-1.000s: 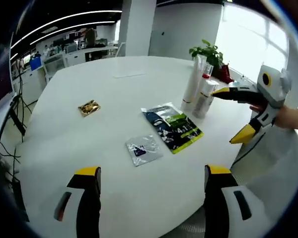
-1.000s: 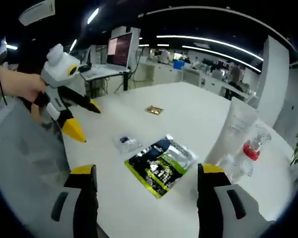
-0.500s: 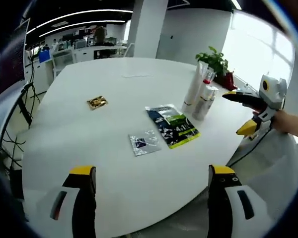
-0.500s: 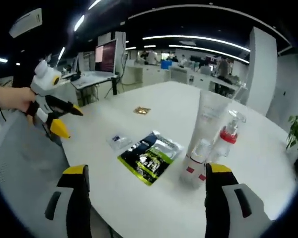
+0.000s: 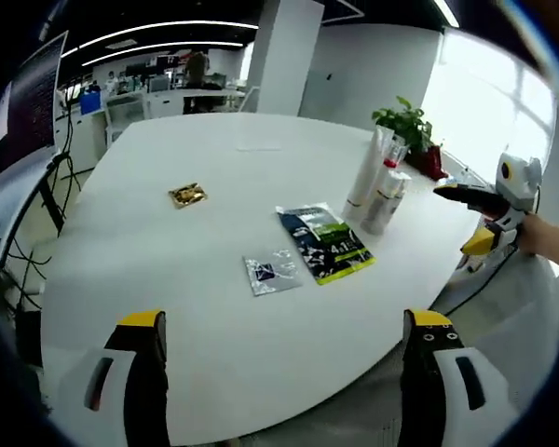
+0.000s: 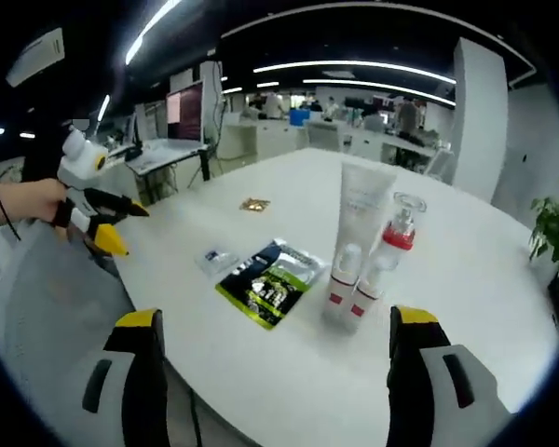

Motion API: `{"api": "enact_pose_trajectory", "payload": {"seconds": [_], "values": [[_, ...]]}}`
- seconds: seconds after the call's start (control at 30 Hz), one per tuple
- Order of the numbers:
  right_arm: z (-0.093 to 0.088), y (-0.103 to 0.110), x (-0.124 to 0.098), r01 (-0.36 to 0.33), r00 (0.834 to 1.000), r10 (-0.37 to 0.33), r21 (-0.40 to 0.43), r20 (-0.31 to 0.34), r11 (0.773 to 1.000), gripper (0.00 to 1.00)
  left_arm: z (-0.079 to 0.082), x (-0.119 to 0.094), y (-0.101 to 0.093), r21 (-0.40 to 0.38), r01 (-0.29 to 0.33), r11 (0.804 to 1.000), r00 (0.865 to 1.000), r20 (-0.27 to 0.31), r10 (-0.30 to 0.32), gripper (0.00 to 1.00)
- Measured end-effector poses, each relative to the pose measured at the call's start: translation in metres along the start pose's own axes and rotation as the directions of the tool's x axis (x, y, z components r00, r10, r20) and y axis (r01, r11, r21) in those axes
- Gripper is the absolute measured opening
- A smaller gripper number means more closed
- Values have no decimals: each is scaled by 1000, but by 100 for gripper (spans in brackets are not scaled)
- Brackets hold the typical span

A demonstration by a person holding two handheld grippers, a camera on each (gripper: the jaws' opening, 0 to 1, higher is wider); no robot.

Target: Arrange the skincare products in the storage area until every visible bottle or jar stands upright without overlapping.

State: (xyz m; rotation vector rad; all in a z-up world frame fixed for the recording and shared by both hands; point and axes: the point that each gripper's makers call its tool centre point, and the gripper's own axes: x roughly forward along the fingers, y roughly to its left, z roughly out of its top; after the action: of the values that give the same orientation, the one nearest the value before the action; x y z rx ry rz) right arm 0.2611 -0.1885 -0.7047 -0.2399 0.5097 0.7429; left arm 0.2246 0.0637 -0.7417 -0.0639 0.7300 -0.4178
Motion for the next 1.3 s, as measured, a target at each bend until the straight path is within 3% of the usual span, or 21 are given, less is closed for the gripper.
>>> {"api": "enact_pose_trajectory", "payload": {"seconds": [0.13, 0.47, 0.67, 1.03, 1.3], "values": [[-2, -6, 2, 19, 1000, -20, 52, 7, 998, 100, -1, 0, 1, 1, -7, 1000, 1000, -7, 7, 99], [-4, -5, 4, 17, 1000, -18, 76, 3, 997, 100, -4, 1, 0, 7, -7, 1000, 999, -32, 7, 99], [-12, -3, 5, 15, 999, -13, 81, -33, 997, 100, -2, 7, 4, -9, 4, 1000, 999, -47, -4, 99], [-21, -6, 6, 37, 997, -30, 95, -76, 995, 100, 25, 33, 21, -31, -18, 999, 999, -46, 16, 99], [-31, -10, 8, 53, 992, -42, 95, -119, 994, 100, 42, 67, 40, -5, -48, 999, 996, -82, 47, 99]]}}
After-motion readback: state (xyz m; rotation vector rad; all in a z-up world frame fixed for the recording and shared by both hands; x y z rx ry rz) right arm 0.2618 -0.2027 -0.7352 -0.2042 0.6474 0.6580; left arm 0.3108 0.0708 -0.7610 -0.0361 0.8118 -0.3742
